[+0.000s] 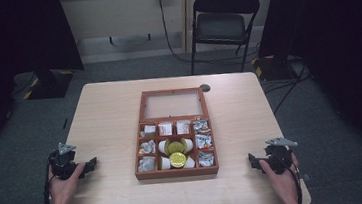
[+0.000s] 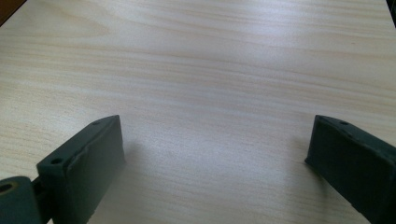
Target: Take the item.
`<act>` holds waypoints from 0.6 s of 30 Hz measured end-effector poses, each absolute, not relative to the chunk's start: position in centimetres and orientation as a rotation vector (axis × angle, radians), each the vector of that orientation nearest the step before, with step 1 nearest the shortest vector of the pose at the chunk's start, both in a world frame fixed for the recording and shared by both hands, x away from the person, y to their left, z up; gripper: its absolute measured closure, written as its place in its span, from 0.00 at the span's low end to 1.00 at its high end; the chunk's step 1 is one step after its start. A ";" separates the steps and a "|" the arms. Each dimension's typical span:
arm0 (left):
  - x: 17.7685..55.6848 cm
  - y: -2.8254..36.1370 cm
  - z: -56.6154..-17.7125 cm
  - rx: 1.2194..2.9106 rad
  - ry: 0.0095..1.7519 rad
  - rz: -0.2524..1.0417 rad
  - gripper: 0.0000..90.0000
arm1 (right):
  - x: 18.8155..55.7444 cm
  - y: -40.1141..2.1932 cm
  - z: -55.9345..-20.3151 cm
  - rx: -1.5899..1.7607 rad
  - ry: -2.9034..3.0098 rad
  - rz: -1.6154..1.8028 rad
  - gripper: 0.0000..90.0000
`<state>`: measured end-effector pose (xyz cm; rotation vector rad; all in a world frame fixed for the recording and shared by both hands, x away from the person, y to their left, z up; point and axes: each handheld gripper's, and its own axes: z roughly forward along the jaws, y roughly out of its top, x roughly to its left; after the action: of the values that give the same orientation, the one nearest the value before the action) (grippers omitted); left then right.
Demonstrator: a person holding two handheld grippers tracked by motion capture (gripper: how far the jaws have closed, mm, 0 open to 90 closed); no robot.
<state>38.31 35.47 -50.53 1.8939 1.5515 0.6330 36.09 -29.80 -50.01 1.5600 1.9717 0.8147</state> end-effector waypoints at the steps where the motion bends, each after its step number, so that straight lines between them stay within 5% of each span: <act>1: 38.3 35.4 -50.5 1.891 1.553 0.633 0.00 | 36.1 -29.8 -50.0 1.560 1.972 0.814 0.03; 18: 38.2 35.4 -50.3 1.875 1.528 0.646 0.18 | 36.1 -29.8 -50.0 1.562 1.970 0.813 0.03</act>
<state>38.24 35.43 -50.30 1.8753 1.5282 0.6462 36.11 -29.77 -50.01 1.5625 1.9695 0.8131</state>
